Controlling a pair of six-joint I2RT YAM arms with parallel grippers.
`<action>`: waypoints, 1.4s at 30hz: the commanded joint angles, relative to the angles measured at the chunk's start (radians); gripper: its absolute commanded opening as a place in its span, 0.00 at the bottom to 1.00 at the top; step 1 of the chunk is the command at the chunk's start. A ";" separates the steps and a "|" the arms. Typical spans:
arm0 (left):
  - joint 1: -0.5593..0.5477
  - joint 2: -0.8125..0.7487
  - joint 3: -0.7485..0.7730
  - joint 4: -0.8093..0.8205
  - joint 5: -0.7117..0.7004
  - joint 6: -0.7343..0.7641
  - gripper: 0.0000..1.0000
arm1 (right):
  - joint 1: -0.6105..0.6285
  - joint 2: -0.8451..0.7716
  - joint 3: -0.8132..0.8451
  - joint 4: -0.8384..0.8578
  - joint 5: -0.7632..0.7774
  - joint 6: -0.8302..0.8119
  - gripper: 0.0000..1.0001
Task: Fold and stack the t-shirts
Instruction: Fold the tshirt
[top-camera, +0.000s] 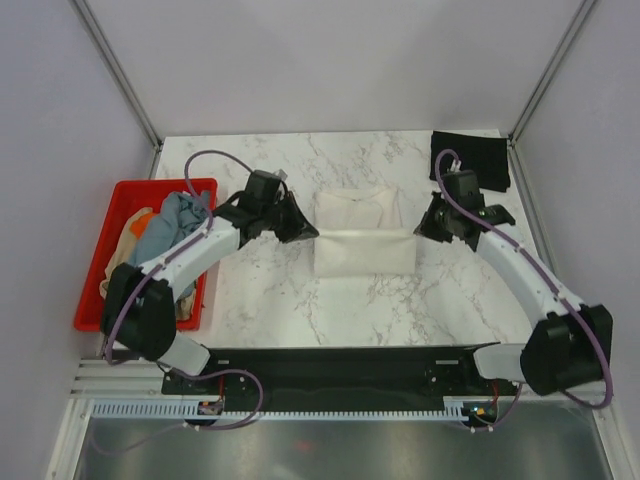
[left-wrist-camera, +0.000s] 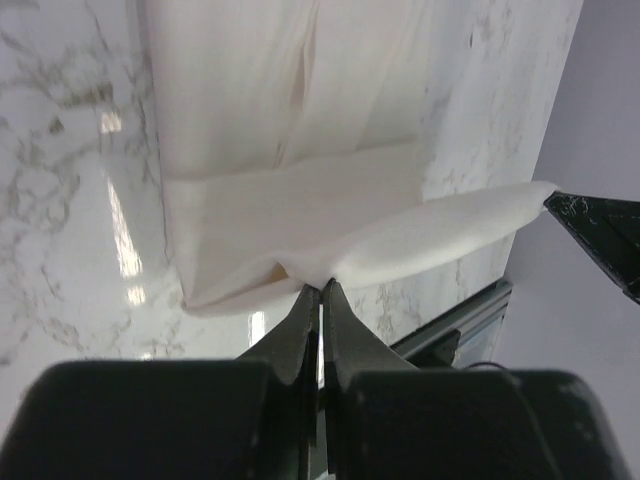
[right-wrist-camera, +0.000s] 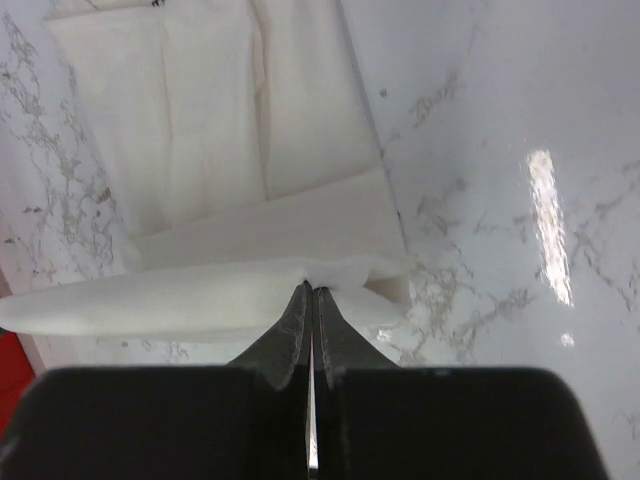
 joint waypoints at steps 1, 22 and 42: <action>0.071 0.117 0.167 -0.012 0.040 0.122 0.02 | -0.007 0.153 0.167 0.096 0.037 -0.074 0.00; 0.204 0.976 1.166 0.013 0.241 0.211 0.02 | -0.087 0.892 0.829 0.145 -0.031 -0.089 0.00; 0.196 1.332 1.458 0.600 0.379 -0.062 0.50 | -0.133 0.823 0.518 0.418 0.140 0.072 0.05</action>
